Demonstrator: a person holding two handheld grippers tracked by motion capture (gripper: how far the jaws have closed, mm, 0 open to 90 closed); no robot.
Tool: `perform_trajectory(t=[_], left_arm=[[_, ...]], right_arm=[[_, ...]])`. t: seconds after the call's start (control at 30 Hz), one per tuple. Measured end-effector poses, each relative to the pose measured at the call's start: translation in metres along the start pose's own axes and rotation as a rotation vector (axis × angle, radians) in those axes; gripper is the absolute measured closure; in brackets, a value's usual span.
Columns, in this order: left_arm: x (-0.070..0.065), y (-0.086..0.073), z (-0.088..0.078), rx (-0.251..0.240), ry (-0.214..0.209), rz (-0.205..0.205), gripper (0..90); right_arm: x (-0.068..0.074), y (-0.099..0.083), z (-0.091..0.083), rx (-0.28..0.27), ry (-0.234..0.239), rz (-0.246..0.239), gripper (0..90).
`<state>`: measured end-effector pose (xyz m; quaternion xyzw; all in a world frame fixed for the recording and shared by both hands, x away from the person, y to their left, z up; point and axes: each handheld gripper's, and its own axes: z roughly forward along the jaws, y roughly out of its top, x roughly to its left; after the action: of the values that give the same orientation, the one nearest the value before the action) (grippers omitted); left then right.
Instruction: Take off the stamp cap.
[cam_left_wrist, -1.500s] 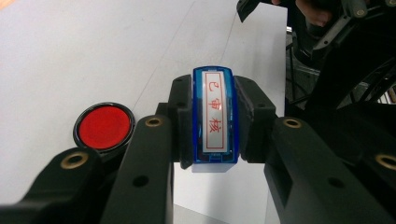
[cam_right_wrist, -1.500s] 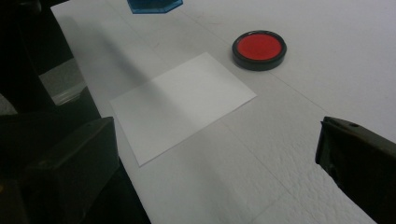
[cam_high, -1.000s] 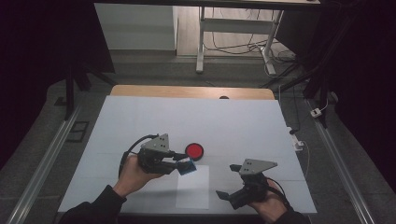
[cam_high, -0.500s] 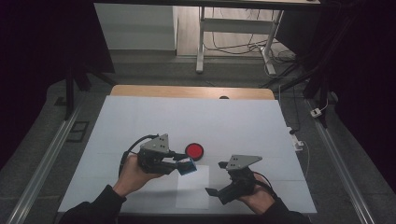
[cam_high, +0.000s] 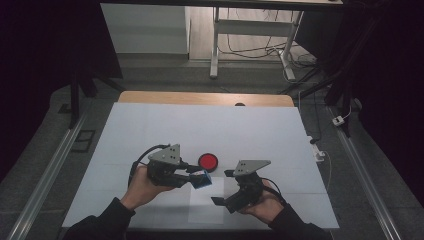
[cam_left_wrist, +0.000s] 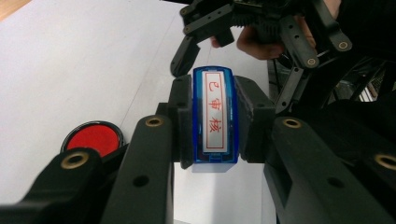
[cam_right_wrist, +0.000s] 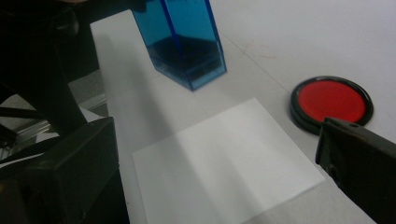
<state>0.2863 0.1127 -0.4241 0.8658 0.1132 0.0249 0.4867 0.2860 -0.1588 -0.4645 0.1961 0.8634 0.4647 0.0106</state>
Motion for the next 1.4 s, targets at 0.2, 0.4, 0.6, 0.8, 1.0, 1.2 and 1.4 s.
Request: perform_trajectory(t=[0.2, 0.4, 0.6, 0.8, 1.0, 1.2, 1.4], left_arm=[[-0.001, 0.001, 0.001, -0.001, -0.017, 0.022, 70.2], [-0.002, 0.001, 0.001, -0.014, -0.027, 0.035, 70.2], [-0.003, 0.001, 0.001, -0.019, -0.036, 0.054, 70.2], [-0.003, 0.001, 0.000, -0.040, -0.050, 0.063, 70.2], [-0.004, 0.001, 0.000, -0.052, -0.063, 0.077, 70.2], [-0.005, 0.001, -0.001, -0.073, -0.081, 0.095, 70.2], [-0.004, 0.000, -0.003, -0.101, -0.097, 0.084, 70.4]], right_arm=[[0.001, 0.007, 0.006, -0.012, 0.049, -0.035, 3.5], [-0.003, 0.010, 0.016, 0.000, 0.087, -0.074, 18.4], [-0.007, 0.014, 0.020, -0.010, 0.146, -0.085, 38.9], [-0.009, 0.015, 0.021, -0.027, 0.209, -0.088, 51.2], [-0.010, 0.015, 0.022, -0.035, 0.277, -0.114, 63.1], [-0.011, 0.015, 0.021, -0.053, 0.310, -0.124, 66.8], [-0.012, 0.015, 0.019, -0.073, 0.347, -0.091, 68.4]])
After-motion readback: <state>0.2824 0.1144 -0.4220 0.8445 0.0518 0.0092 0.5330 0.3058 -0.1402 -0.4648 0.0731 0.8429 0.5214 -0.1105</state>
